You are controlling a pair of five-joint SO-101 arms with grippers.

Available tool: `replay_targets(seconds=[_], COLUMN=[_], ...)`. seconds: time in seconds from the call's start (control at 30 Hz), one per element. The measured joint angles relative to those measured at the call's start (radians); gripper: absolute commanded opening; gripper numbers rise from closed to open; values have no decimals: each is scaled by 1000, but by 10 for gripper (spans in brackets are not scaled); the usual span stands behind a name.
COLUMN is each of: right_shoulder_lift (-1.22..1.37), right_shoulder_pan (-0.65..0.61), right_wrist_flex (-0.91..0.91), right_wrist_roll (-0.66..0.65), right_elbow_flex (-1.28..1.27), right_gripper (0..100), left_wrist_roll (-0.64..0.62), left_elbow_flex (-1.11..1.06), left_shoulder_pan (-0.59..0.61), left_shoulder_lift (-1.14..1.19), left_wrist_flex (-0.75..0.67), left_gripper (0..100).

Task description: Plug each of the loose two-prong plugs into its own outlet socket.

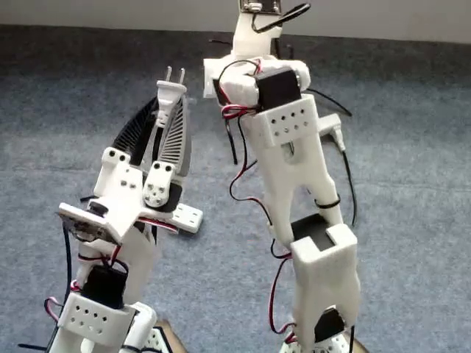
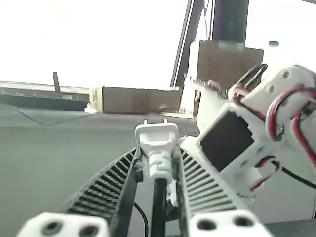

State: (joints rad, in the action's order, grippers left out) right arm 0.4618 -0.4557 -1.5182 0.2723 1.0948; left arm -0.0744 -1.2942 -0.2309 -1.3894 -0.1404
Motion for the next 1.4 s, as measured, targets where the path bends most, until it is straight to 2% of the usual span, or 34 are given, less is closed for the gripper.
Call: replay_targets(seconds=[0.33, 0.47, 0.6, 0.8, 0.97, 1.27, 1.4], right_shoulder_lift=[-2, -2, -2, -2, -2, -2, -2], right_shoulder_pan=[5, 55, 135, 206, 218, 247, 272], right_wrist_flex=[2, 0, -8, -11, -11, 2, 2], right_wrist_roll=[0, 0, 0, 0, -2, -2, -2], right_elbow_flex=[11, 75, 155, 212, 212, 212, 212], right_gripper=[6, 6, 6, 6, 6, 6, 8], left_wrist_roll=[2, 2, 2, 8, 161, 577, 644], left_elbow_flex=[-38, -55, 0, 275, 511, 928, 1073], left_shoulder_pan=[-5, -9, 46, 94, 60, 34, 83], left_shoulder_lift=[-8, -6, 81, 385, 635, 875, 890], left_wrist_flex=[0, 15, 146, 393, 603, 1011, 1134], left_gripper=[7, 7, 7, 7, 7, 7, 7])
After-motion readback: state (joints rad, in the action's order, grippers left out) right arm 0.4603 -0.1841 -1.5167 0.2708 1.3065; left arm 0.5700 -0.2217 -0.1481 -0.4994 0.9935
